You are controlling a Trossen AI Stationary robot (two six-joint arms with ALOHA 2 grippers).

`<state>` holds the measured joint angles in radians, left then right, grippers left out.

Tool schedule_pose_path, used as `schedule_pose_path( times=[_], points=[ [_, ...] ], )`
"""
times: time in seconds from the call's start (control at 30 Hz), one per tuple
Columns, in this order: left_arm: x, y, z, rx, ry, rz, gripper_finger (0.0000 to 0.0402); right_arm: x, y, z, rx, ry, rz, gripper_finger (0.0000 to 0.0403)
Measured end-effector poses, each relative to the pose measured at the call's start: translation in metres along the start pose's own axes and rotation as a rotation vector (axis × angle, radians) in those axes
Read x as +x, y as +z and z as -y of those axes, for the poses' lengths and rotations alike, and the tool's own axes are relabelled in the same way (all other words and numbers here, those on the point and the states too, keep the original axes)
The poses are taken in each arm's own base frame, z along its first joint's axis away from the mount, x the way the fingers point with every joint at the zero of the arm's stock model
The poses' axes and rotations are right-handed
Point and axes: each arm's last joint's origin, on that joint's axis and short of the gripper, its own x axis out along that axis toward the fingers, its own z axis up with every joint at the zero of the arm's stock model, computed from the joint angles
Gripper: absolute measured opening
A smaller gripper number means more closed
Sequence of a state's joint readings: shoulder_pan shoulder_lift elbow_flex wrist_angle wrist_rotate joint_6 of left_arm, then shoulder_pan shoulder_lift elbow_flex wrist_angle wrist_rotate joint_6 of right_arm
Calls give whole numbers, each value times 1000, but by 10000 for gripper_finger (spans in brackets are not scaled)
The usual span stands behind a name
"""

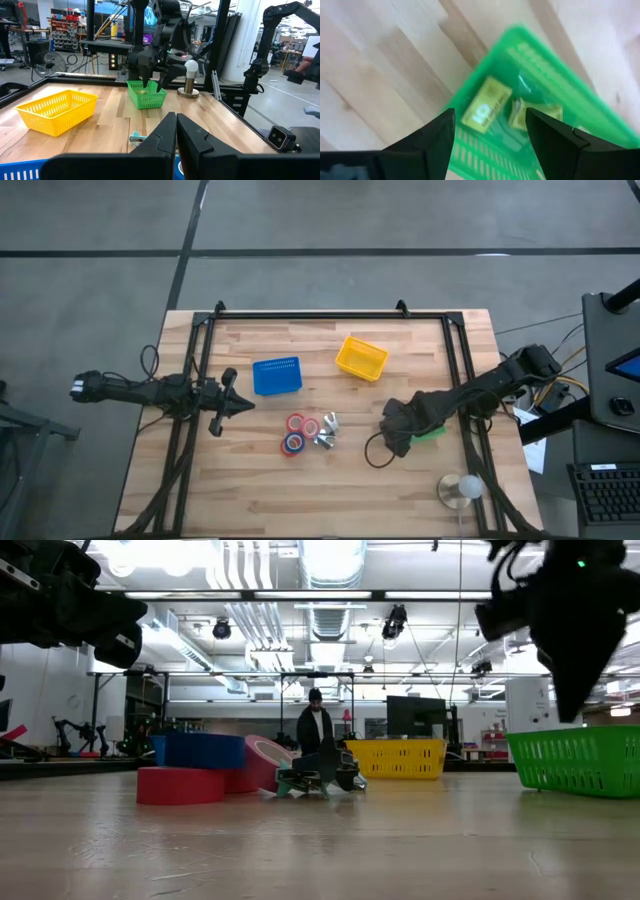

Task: Pick and place Stapler, Stapler remover, tape
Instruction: Put the top blue staple remover into the yellow bin

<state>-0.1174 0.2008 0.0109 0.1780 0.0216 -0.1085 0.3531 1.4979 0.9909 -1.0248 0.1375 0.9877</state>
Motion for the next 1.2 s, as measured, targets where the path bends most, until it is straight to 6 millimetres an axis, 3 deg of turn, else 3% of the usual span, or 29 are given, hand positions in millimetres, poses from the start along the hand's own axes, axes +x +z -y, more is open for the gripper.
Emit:
schedule_pose_path(
  times=[0.4, 0.8, 1.07, 1.2],
  points=[
    [0, 0, 0, 0, 0, 0, 16, -34, 23, -18, -37, 76, 237, 246],
    [0, 0, 0, 0, 0, 0, 16, -32, 39, -42, -114, 306, 462, 235],
    [0, 0, 0, 0, 0, 0, 16, -35, 52, -39, -32, 285, 574, 231],
    [0, 0, 0, 0, 0, 0, 16, -22, 62, -37, 25, 257, 551, 230]
  ],
)
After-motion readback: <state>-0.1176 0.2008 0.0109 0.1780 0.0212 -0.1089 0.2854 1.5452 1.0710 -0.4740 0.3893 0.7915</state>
